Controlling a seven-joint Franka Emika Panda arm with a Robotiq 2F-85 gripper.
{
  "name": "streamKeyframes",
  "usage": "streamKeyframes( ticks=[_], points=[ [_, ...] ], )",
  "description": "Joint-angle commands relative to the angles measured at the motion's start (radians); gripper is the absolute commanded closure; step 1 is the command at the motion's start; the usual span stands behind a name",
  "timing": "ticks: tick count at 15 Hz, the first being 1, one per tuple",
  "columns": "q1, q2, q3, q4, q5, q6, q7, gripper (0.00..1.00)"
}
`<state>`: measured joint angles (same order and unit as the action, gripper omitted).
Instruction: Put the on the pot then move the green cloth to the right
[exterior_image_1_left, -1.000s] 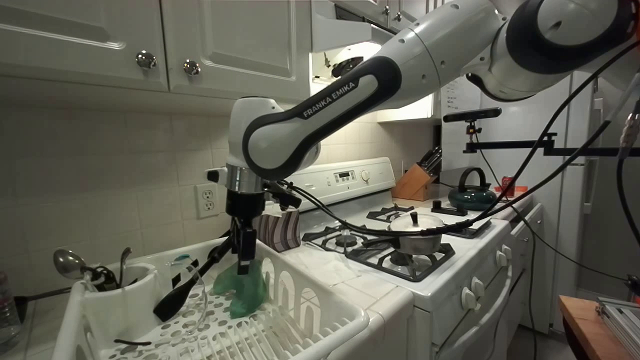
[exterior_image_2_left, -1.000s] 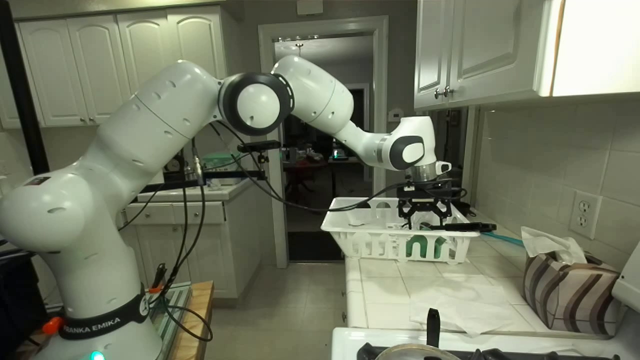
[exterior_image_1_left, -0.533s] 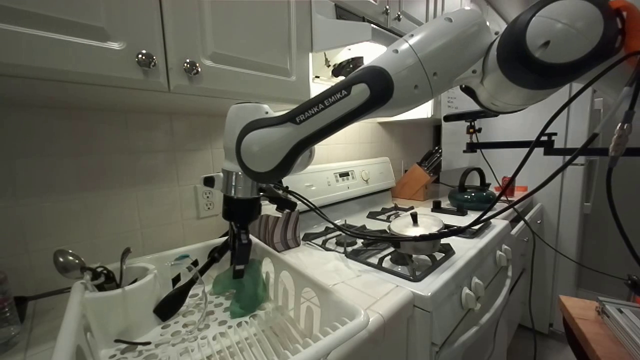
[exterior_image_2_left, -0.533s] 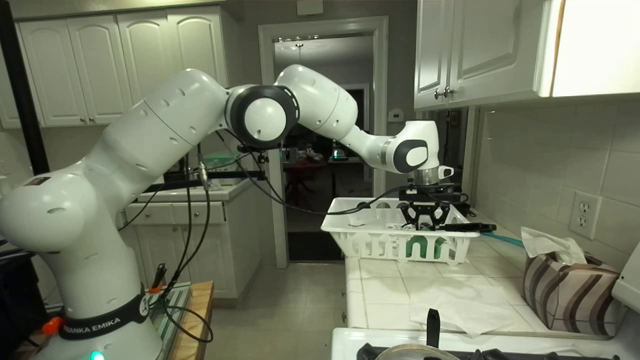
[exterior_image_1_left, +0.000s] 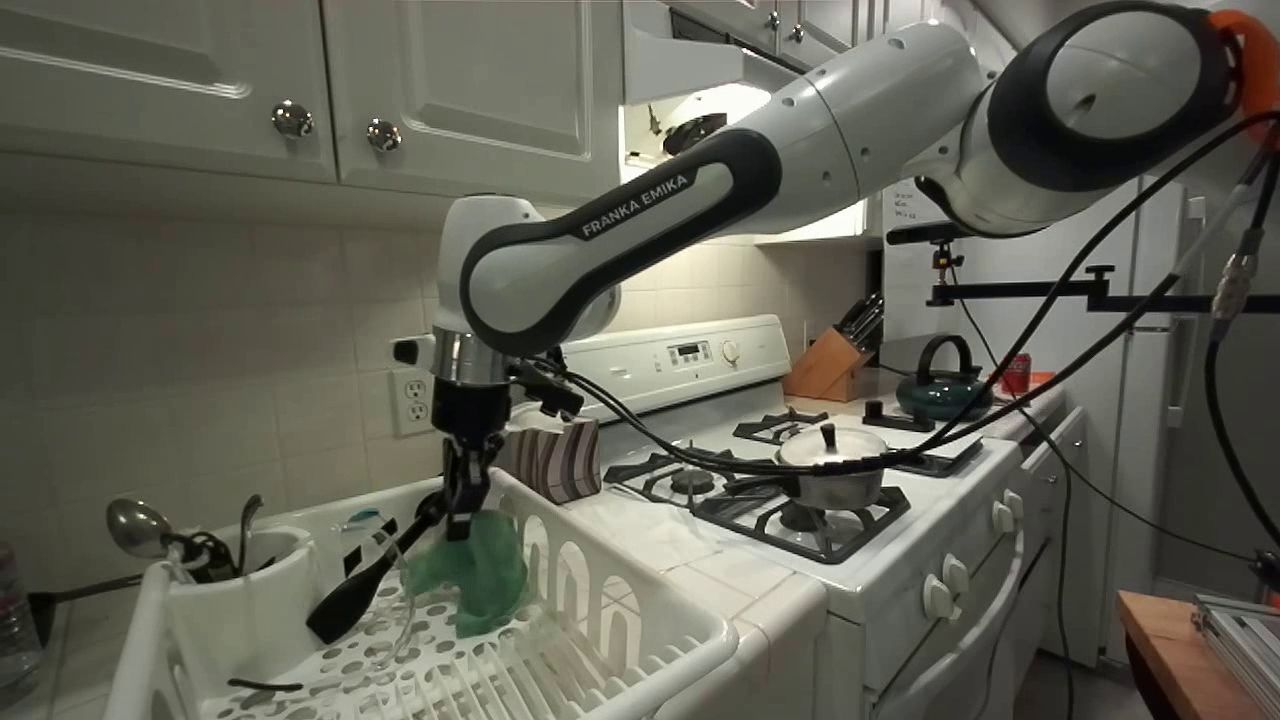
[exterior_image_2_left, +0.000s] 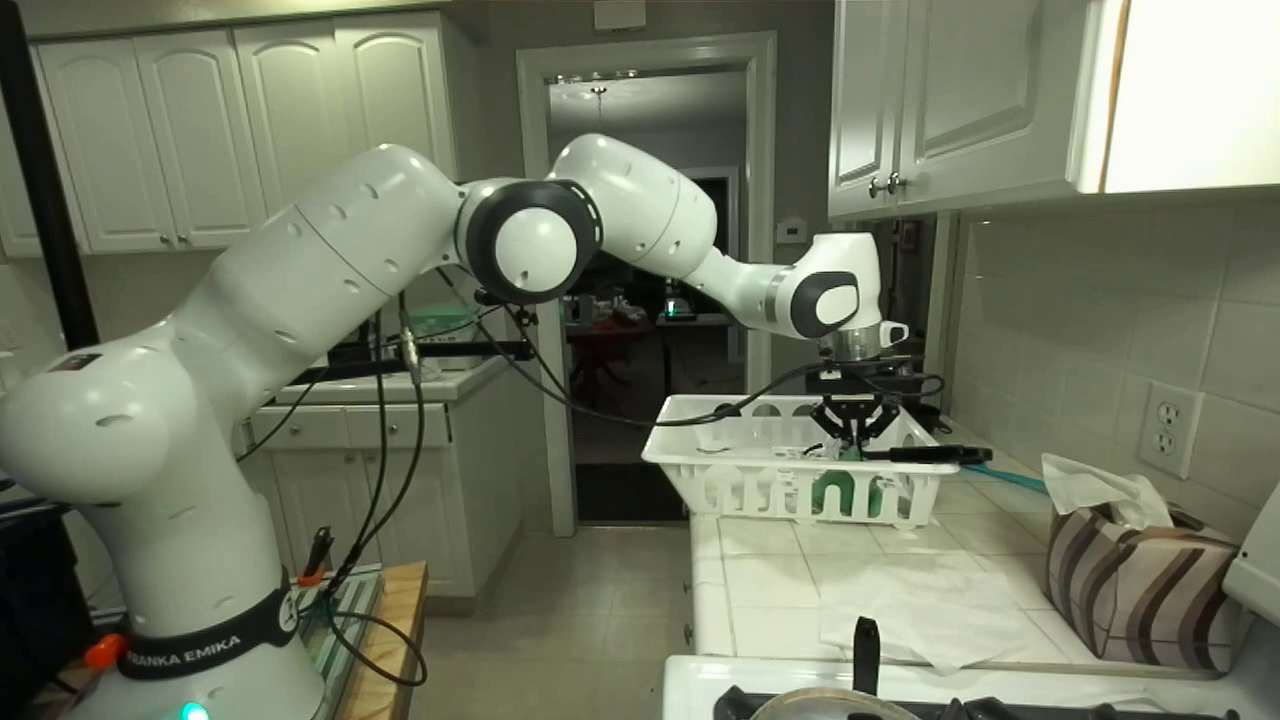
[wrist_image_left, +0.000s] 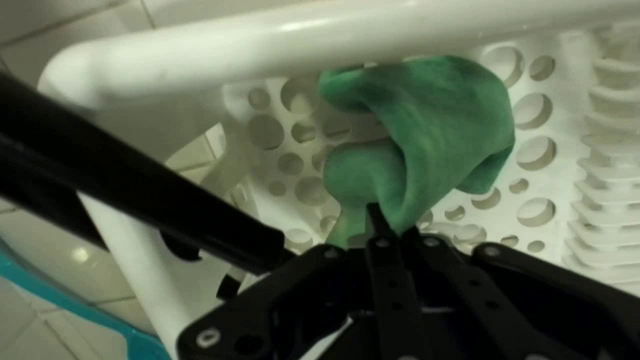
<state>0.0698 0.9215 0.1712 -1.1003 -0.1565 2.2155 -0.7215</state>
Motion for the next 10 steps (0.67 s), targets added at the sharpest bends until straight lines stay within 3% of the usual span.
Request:
streamKeyframes(
  ticks=[1,6,7,10],
  points=[
    [0.031,-0.009,0.016,0.034,-0.016,0.050,-0.107,0.99],
    [0.073,-0.056,0.020,-0.019,-0.018,0.146,-0.132,0.99],
    [0.083,-0.079,0.011,-0.051,-0.021,0.174,-0.107,0.99],
    [0.150,-0.211,-0.105,-0.221,-0.093,0.264,0.115,0.99]
  ],
)
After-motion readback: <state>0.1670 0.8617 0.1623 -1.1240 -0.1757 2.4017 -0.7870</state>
